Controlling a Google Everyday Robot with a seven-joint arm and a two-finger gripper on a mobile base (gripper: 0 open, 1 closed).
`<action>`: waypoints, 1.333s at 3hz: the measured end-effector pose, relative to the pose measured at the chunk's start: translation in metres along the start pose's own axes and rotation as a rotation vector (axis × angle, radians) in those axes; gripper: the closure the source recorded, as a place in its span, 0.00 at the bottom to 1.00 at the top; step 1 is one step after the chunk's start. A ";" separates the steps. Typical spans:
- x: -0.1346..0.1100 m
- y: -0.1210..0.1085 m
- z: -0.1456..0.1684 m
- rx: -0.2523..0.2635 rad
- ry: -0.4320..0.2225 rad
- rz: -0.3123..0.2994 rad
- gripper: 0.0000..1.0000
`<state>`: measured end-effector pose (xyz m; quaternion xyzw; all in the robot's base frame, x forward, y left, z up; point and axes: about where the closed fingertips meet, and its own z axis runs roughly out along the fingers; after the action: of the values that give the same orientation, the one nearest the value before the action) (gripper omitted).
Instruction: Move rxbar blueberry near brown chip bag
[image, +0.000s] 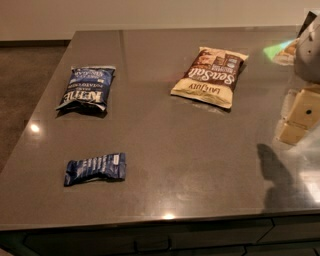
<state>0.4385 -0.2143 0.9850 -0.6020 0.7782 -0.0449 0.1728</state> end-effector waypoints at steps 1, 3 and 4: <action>-0.003 0.000 0.000 -0.003 -0.010 -0.005 0.00; -0.077 0.010 0.018 -0.064 -0.179 -0.132 0.00; -0.147 0.029 0.049 -0.129 -0.295 -0.220 0.00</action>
Offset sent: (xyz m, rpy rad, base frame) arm 0.0097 0.0494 0.0024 0.1418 0.0157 0.1506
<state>0.4593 -0.0596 0.9623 -0.6935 0.6752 0.0751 0.2400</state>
